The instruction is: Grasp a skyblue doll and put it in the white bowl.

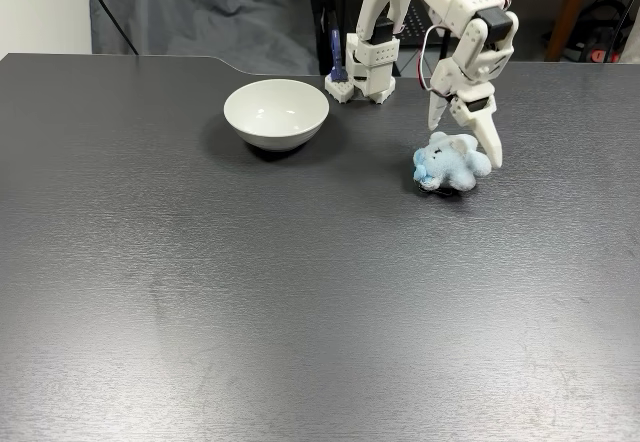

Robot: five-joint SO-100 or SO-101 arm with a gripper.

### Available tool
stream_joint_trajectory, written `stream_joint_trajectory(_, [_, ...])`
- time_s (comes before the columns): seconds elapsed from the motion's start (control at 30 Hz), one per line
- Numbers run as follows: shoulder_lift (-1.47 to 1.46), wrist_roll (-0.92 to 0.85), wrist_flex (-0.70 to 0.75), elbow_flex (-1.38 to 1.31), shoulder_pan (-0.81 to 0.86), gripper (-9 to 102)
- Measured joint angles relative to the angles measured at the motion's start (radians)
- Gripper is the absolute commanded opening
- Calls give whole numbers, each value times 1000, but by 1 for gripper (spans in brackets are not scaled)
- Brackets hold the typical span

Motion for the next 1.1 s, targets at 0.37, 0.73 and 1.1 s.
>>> stream_joint_trajectory(0.37, [-5,0,-37,0,8,77])
stream_joint_trajectory(0.73, [-5,9,-51,0,12,77])
stream_joint_trajectory(1.1, [-104,9,-94,-2,11,77])
